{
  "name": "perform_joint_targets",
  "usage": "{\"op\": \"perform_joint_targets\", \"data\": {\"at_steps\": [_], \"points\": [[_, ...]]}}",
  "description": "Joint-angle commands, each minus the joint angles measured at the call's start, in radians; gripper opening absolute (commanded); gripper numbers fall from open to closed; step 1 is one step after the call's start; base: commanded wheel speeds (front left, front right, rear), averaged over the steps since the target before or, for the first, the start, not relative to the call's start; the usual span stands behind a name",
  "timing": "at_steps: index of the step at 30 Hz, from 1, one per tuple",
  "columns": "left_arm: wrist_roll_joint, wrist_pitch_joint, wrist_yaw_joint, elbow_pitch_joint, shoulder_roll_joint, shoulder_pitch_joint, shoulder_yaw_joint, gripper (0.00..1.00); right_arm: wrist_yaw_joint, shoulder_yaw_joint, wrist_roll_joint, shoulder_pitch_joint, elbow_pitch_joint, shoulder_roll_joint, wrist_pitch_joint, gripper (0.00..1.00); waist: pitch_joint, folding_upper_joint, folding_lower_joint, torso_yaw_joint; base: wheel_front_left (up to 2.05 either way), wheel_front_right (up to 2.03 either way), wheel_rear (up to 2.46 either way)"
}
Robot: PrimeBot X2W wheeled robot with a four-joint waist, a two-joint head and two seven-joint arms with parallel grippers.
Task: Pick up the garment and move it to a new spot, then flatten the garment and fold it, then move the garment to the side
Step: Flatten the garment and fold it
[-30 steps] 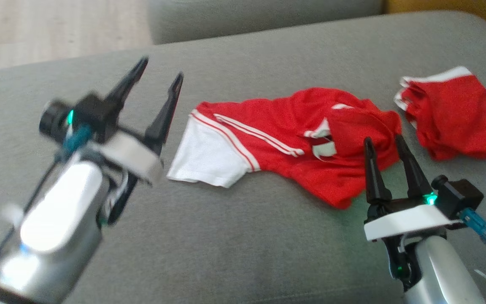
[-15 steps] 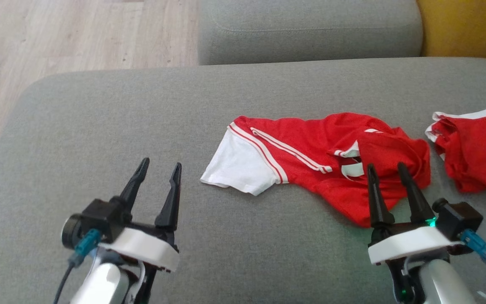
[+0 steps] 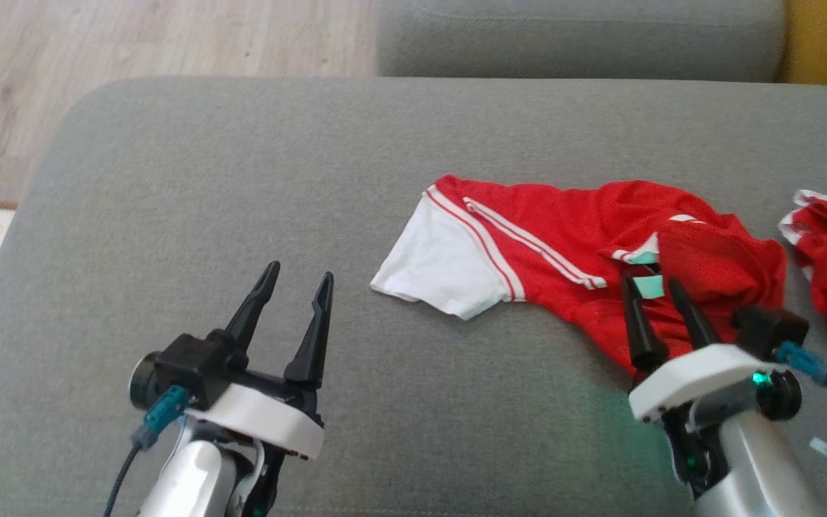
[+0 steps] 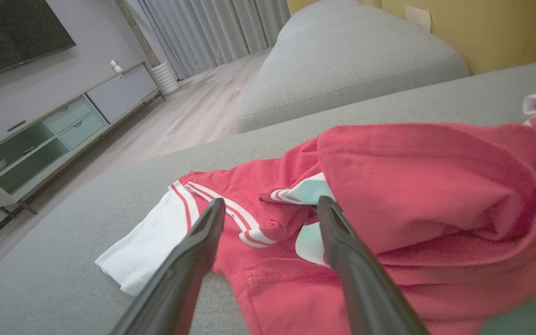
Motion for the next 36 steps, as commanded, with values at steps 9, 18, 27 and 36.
{"op": "perform_joint_targets", "data": {"at_steps": [9,18,27,36], "points": [[0.047,-0.006,-0.049,-0.005,-0.042,-0.063,0.071,1.00,-0.001,-0.020,0.097,-0.164,0.157,-0.002,0.073,1.00,0.054,0.0000,0.0000,0.069,0.00,0.00,0.00],[0.066,-0.006,-0.073,0.006,-0.069,-0.075,0.077,1.00,-0.001,-0.024,0.106,-0.269,0.292,-0.002,0.074,0.00,0.079,0.0000,0.0000,0.104,0.00,0.00,0.00],[0.069,-0.006,-0.084,0.026,-0.079,-0.065,0.092,1.00,-0.001,0.109,0.158,-0.316,0.233,-0.002,0.016,0.00,0.041,0.0000,0.0000,0.109,0.00,0.00,0.00],[0.065,-0.006,-0.090,0.016,-0.082,-0.043,0.098,1.00,-0.001,0.227,0.252,-0.368,0.010,-0.002,0.071,0.00,0.027,0.0000,0.0000,0.116,0.00,0.00,0.00]]}}
